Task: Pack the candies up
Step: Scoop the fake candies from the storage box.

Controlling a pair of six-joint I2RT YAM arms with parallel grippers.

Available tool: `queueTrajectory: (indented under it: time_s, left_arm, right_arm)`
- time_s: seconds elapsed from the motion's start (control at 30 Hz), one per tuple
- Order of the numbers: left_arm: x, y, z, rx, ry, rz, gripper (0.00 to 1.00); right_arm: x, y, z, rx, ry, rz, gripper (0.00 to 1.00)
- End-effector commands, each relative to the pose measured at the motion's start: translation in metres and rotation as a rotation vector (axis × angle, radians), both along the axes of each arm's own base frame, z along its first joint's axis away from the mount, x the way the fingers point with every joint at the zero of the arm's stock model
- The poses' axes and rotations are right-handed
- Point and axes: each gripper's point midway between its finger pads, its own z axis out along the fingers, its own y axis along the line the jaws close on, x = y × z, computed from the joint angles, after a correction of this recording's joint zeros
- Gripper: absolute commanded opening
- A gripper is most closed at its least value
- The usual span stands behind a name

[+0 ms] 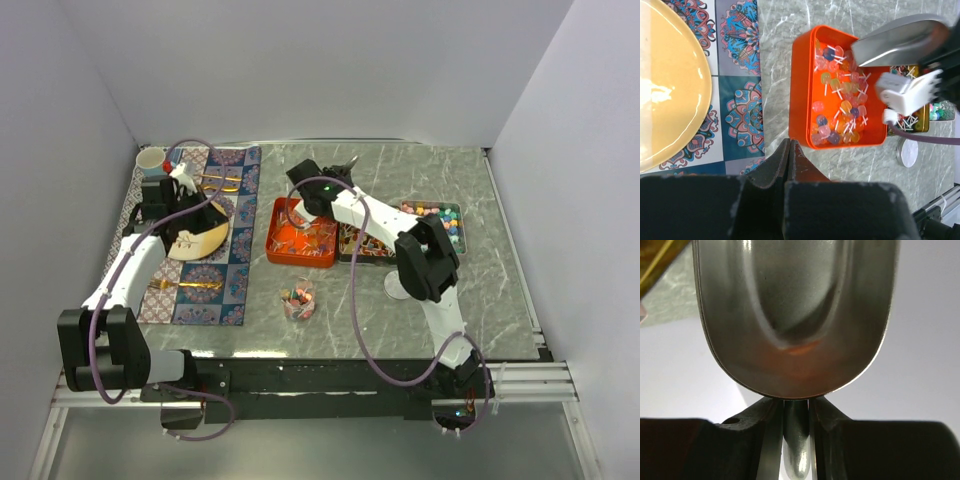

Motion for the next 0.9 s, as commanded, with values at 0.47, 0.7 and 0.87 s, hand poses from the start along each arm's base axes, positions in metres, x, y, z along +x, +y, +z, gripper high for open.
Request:
queueTrajectory:
  time_s: [0.47, 0.7, 0.87]
  left_arm:
    - [0.029, -0.013, -0.008, -0.04, 0.036, -0.062, 0.01]
    - [0.047, -0.022, -0.021, -0.064, 0.103, -0.082, 0.01]
    - [0.049, -0.032, -0.017, -0.064, 0.094, -0.099, 0.01]
  right_arm:
    - [-0.015, -0.035, 0.024, -0.253, 0.019, -0.137, 0.0]
    - [-0.011, -0.026, 0.01, -0.251, 0.044, -0.189, 0.0]
    - [-0.034, -0.024, 0.002, -0.269, 0.083, -0.194, 0.0]
